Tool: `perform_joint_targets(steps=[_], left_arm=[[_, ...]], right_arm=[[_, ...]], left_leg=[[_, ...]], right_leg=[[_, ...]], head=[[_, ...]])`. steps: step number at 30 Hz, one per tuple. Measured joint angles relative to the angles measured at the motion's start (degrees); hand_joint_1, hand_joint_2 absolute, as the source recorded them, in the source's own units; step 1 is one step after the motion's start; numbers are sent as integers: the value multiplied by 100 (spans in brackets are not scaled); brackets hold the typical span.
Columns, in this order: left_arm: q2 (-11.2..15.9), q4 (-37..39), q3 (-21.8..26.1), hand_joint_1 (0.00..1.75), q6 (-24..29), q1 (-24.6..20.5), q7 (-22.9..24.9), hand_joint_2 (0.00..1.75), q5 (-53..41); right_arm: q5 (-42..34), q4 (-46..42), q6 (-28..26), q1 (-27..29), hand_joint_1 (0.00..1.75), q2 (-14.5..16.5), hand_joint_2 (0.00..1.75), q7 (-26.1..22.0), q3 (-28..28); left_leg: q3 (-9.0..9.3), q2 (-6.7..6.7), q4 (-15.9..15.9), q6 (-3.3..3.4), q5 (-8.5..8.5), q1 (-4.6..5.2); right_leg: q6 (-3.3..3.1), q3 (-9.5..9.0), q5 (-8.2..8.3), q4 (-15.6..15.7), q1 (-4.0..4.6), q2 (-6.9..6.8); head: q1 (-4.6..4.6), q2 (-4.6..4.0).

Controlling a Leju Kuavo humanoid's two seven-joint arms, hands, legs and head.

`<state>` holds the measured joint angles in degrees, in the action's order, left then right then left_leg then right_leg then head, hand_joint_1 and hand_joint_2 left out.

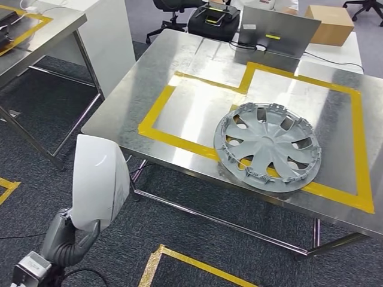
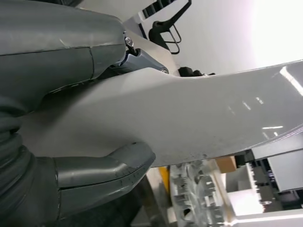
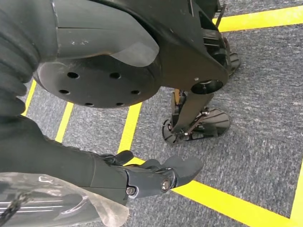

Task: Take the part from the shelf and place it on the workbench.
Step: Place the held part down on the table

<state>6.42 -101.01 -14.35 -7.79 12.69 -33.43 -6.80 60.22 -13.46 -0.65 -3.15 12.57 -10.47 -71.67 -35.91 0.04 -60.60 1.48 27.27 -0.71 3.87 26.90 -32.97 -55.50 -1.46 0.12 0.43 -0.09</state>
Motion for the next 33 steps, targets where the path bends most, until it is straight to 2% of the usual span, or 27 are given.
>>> perform_joint_targets(steps=[2, 3, 5, 6, 7, 8, 10, 11, 12, 13, 15, 17, 18, 20, 21, 22, 23, 24, 26, 27, 28, 30, 31, 33], left_arm=[[85, 26, -25, 175, 67, -35, 59, 175, -148], [129, 42, -43, 175, 98, -60, 97, 175, -236], [219, 85, -76, 175, 144, -121, 158, 175, -410], [265, 113, -93, 175, 159, -159, 196, 175, -519], [311, 143, -113, 175, 171, -206, 230, 175, -629], [358, 174, -141, 175, 180, -262, 263, 175, -741], [439, 231, -192, 175, 189, -372, 313, 175, -892], [473, 254, -207, 175, 193, -414, 326, 175, -925], [502, 272, -215, 175, 197, -449, 336, 175, -940], [525, 288, -225, 175, 200, -480, 342, 175, -952], [556, 309, -247, 175, 204, -533, 344, 175, -967], [585, 320, -265, 175, 205, -575, 346, 175, -982], [604, 326, -269, 175, 206, -590, 349, 175, -987], [640, 348, -283, 175, 207, -601, 353, 175, -993], [652, 362, -292, 175, 207, -605, 357, 175, -997], [661, 378, -304, 175, 207, -614, 360, 175, -1002], [667, 395, -318, 175, 207, -632, 364, 175, -1012], [672, 411, -332, 175, 206, -657, 371, 175, -1027], [688, 446, -363, 175, 205, -728, 404, 175, -1062], [698, 461, -377, 175, 206, -762, 428, 175, -1079], [712, 479, -392, 175, 208, -800, 459, 175, -1102], [741, 513, -423, 175, 220, -886, 515, 175, -1171], [754, 529, -445, 175, 229, -936, 539, 175, -1206], [775, 551, -481, 175, 250, -1003, 568, 175, -1265]], right_arm=[[1, 0, 15, -6, 0, 0, 175, 3, -20], [3, 0, 26, -8, 0, 0, 175, 5, -30], [10, 0, 50, -7, 0, 0, 175, 12, -45], [17, 0, 62, -3, 0, -1, 175, 17, -49], [26, 0, 69, 3, 0, -3, 175, 22, -52], [35, 0, 75, 6, 0, -9, 175, 27, -54], [54, 0, 83, 0, 0, -20, 175, 35, -57], [58, 0, 87, -10, 0, -23, 175, 37, -58], [61, 0, 91, -19, 0, -24, 175, 38, -58], [62, 0, 93, -26, 0, -24, 175, 40, -58], [63, 0, 96, -27, 0, -24, 175, 44, -58], [63, 0, 96, -25, 0, -24, 175, 47, -60], [63, 0, 97, -28, 0, -24, 175, 49, -61], [62, 0, 98, -31, 0, -24, 175, 51, -62], [62, 0, 99, -30, 0, -24, 175, 52, -63], [62, 0, 100, -25, 0, -24, 175, 53, -63], [62, 0, 100, -21, 0, -24, 175, 55, -63], [62, 0, 100, -18, 0, -24, 175, 56, -63], [61, 2, 102, -25, 0, -21, 175, 62, -63], [61, 4, 103, -33, 0, -20, 175, 67, -64], [61, 5, 106, -37, 0, -18, 175, 75, -64], [61, 7, 114, -24, 0, -17, 175, 97, -66], [62, 7, 118, -10, 0, -19, 175, 104, -66], [63, 7, 121, -10, 0, -23, 175, 112, -67]], left_leg=[[45, 46, 73, 46, -20, -23], [62, 78, 96, 62, -27, -30], [70, 142, 104, 68, -21, -25], [73, 179, 103, 63, -14, -22], [81, 216, 102, 52, -6, -22], [95, 255, 102, 36, 4, -25], [146, 334, 100, -20, 31, -24], [172, 369, 99, -60, 44, -15], [197, 406, 103, -105, 50, -8], [220, 447, 114, -152, 49, -4], [263, 510, 143, -244, 57, -29], [235, 368, -17, -314, 201, -58], [146, 245, -257, -335, 351, -68], [-191, 75, -1010, -345, 701, -65], [-355, 52, -1325, -344, 796, -61], [-460, 42, -1494, -337, 792, -58], [-463, 29, -1420, -320, 658, -57], [-374, -4, -1146, -296, 435, -55], [-74, -259, -355, -230, 5, -63], [39, -382, -68, -207, -83, -66], [101, -470, 92, -190, -98, -63], [135, -412, 166, -166, -58, -53], [159, -340, 196, -144, -61, -57], [224, -183, 277, -83, -69, -78]], right_leg=[[9, 128, -159, -286, 1, -2], [-2, 303, -316, -618, 3, -5], [-27, 782, -623, -1412, 5, -5], [-37, 966, -660, -1671, 5, -7], [-47, 1043, -567, -1700, 4, -14], [-60, 999, -367, -1496, 3, -36], [-91, 706, 86, -752, 14, -209], [-106, 582, 218, -466, 24, -294], [-123, 528, 274, -316, 38, -345], [-146, 533, 270, -291, 56, -336], [-220, 532, 299, -267, 63, -209], [-303, 472, 340, -232, 47, -88], [-336, 439, 362, -217, 39, -24], [-372, 429, 373, -220, 58, 117], [-381, 423, 369, -221, 70, 194], [-388, 415, 364, -222, 81, 278], [-393, 402, 356, -224, 90, 364], [-394, 384, 347, -227, 95, 450], [-382, 372, 320, -236, 95, 618], [-364, 387, 311, -244, 89, 690], [-335, 417, 307, -246, 73, 758], [-253, 490, 311, -224, 44, 877], [-216, 512, 297, -229, 40, 843], [-158, 639, 137, -468, 66, 523]], head=[[14, 0], [24, 0], [33, 0], [33, 0], [34, 0], [35, 0], [36, 0], [33, 0], [28, 0], [25, 0], [23, 0], [4, 0], [-12, 0], [-28, 0], [-27, 0], [-25, 0], [-26, 0], [-26, 0], [-20, 0], [-15, 0], [-13, 0], [-16, 0], [-16, 0], [14, 0]])
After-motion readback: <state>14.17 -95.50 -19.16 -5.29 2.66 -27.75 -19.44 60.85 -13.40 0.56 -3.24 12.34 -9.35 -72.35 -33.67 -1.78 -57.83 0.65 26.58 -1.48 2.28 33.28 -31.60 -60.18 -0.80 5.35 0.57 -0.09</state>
